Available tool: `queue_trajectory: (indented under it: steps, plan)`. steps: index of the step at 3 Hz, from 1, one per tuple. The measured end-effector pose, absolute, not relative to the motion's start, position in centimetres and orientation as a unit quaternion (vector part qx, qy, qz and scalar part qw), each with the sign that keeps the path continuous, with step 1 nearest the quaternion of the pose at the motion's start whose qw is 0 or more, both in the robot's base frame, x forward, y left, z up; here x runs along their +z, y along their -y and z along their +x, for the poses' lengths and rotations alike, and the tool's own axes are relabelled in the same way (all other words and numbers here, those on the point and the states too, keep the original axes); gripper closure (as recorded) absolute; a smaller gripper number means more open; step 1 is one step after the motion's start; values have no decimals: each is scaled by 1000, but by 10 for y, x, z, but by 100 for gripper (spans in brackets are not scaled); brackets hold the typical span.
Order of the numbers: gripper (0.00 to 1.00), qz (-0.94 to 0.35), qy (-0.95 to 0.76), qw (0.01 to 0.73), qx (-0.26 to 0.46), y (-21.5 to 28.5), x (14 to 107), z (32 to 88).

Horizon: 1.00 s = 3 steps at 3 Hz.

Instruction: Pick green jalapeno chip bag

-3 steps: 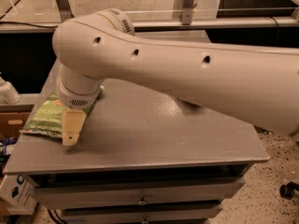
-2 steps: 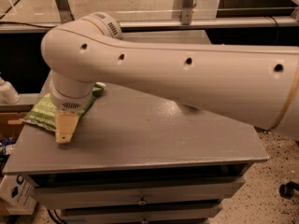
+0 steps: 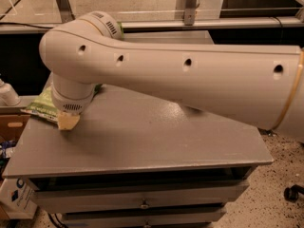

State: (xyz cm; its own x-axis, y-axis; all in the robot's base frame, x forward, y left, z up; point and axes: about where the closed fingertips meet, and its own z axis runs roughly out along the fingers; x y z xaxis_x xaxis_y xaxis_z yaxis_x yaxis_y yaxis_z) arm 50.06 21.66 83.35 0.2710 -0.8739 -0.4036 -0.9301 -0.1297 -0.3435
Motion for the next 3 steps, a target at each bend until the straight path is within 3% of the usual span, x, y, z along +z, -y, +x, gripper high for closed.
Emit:
queue_trajectory:
  steps: [1,2,3]
  plan:
    - [88,-742,-605,286,44,-211,858,505]
    - [100,-733,-606,307,37,-206,888,512]
    - [100,-722,-605,336,36,-198,925,520]
